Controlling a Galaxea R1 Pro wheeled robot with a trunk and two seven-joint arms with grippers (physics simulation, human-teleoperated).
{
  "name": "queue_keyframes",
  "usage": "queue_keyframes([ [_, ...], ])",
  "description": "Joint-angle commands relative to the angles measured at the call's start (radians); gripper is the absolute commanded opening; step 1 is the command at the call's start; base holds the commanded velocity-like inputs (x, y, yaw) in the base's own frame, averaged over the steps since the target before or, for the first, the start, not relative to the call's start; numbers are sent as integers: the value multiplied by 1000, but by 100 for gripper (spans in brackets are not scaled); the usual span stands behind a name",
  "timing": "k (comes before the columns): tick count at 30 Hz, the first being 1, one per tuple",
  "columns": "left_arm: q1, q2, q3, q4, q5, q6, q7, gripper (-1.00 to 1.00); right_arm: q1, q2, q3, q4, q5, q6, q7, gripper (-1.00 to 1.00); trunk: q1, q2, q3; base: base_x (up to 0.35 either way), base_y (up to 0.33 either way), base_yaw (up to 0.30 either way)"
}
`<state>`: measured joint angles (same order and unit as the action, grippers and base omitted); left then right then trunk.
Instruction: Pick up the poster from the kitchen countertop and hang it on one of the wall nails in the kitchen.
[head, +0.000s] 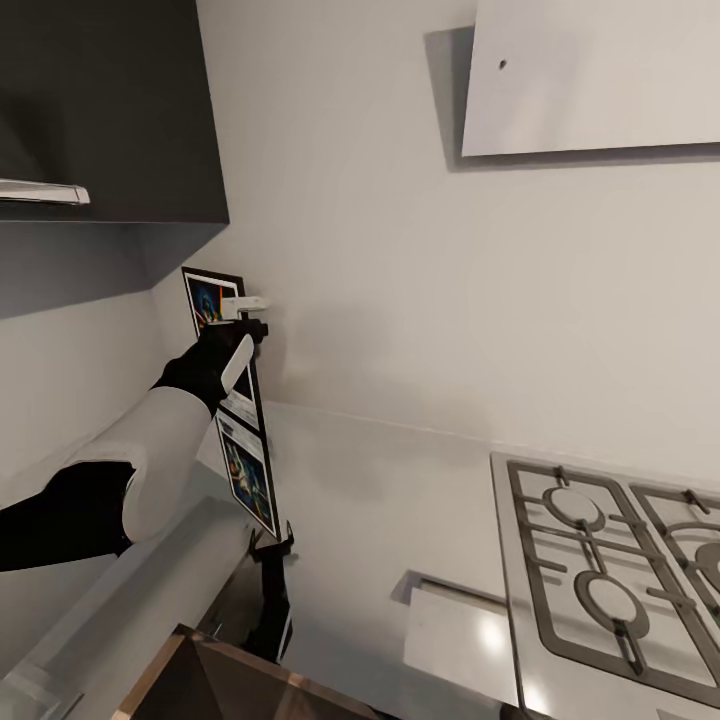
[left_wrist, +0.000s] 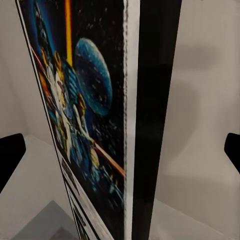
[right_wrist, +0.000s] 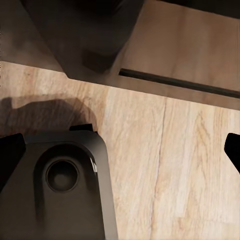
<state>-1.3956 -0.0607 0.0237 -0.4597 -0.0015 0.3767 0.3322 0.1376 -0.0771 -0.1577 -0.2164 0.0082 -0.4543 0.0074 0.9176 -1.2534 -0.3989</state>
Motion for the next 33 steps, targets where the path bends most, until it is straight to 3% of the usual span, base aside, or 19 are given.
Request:
queue_keyframes([
  [1, 0, -1, 2, -1, 0, 5, 2, 100, 0, 0, -3, -2, 1, -1, 1, 100, 0, -1, -1, 1, 0, 0],
  [15, -1, 7, 0, 2, -2, 11, 12, 100, 0, 2, -3, -3, 1, -4, 2, 100, 0, -1, -1, 0, 0, 0],
  [17, -1, 7, -3, 1, -2, 19, 40, 100, 0, 2, -3, -3, 1, -4, 2, 100, 0, -1, -1, 0, 0, 0],
  [20, -2, 3, -8, -1, 1, 53, 172, 100, 0, 2, -3, -3, 0, -4, 2, 100, 0, -1, -1, 0, 0, 0],
  [22, -2, 1, -9, -11, 2, 65, 216, 100, 0, 2, -3, -3, 0, -4, 1, 100, 0, -1, -1, 0, 0, 0],
  [26, -2, 0, -10, -26, 4, 75, 248, 100, 0, 2, -3, -3, -1, -4, 1, 100, 0, -1, -1, 0, 0, 0],
  [30, -2, -8, -11, -30, 4, 78, 239, 100, 0, 2, -3, -3, -1, -4, 0, 100, 0, -1, -3, 0, 0, 0],
  [33, -2, -28, -11, -42, 4, 79, 185, 100, 0, 2, -3, -3, 0, -4, 0, 100, 0, -1, -7, 0, 0, 0],
])
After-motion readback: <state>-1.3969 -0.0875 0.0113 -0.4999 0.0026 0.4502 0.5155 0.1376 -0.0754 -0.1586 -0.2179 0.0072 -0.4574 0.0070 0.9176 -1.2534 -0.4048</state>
